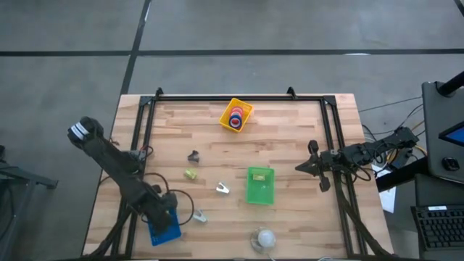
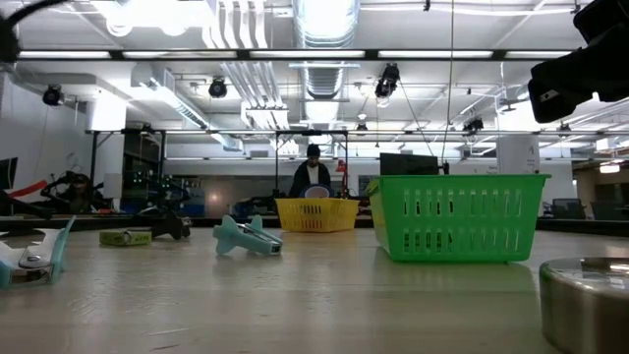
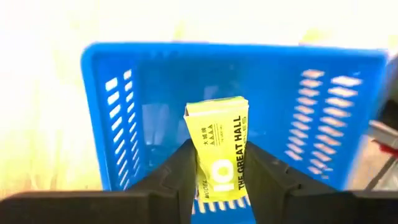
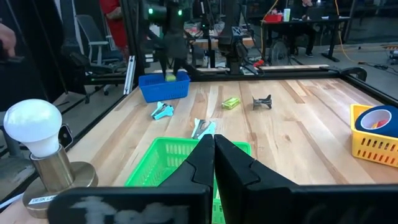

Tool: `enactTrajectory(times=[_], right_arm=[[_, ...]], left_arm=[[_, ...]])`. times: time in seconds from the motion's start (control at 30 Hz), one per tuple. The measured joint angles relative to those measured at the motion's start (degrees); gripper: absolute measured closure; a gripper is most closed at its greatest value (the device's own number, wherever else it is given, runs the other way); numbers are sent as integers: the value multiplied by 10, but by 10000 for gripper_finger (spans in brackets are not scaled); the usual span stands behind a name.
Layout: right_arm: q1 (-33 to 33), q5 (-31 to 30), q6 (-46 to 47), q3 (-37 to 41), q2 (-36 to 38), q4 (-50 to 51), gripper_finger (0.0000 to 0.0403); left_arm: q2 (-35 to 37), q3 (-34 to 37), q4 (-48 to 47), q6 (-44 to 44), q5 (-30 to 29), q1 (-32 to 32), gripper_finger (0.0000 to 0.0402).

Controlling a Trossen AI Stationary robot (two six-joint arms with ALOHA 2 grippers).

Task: Pick and place Stapler, Stapler remover, tape
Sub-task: Put the top green staple box into the green bin

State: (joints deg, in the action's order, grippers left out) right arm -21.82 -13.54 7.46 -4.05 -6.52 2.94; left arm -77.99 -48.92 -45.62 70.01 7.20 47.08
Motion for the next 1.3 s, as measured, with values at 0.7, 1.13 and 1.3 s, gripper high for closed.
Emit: enactTrajectory(times=[0.7,1.13,1.3], right_arm=[[0,0,0,0,0,0,394],[0,0,0,0,0,0,394],[0,0,0,0,0,-1,394]], left_arm=[[-17,-117,198,-477,-106,-282,288],[-196,-219,397,-650,-75,-385,285],[-282,-292,389,-665,-67,-397,278]])
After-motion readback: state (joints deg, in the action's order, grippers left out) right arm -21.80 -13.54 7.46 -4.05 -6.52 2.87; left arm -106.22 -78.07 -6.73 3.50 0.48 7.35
